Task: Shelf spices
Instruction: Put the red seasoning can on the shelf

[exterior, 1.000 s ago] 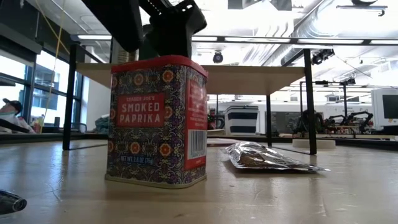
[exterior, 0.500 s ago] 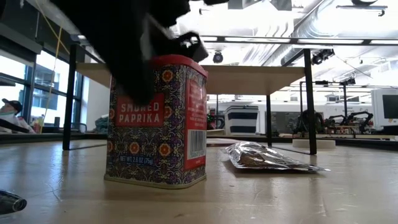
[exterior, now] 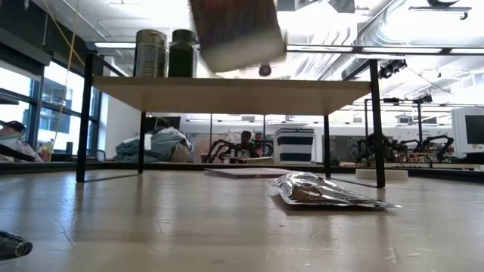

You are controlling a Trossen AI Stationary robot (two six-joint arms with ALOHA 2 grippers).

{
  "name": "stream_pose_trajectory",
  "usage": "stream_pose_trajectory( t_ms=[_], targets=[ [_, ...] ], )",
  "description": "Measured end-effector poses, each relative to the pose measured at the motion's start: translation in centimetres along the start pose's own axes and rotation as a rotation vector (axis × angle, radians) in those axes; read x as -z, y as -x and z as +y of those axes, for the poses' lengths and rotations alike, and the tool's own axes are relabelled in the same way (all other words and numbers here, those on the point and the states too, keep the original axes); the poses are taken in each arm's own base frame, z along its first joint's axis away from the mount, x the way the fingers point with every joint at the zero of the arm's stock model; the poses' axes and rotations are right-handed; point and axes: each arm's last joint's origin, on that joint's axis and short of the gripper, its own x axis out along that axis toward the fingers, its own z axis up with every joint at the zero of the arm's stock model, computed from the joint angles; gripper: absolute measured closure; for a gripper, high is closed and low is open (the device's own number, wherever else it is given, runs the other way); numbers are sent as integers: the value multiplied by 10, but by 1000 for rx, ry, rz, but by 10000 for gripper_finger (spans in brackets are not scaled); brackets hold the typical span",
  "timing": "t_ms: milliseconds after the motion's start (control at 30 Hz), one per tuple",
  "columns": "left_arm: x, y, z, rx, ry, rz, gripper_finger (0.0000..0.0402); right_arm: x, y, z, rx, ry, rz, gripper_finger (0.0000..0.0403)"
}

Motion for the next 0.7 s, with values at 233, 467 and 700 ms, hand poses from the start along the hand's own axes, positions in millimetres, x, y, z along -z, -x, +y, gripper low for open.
stream_pose_trajectory(
  t_ms=[233, 467, 700],
  targets=[
    [-21, 100, 50, -344, 290, -353, 192, 0, 0, -1, 21, 23, -4, 403],
    [-3, 129, 113, -347, 796, -246, 192, -3, -2, -5, 32, -27, -8, 403],
    [1, 121, 131, -365, 932, -194, 192, -9, -4, -12, 47, -61, -9, 403]
  ],
)
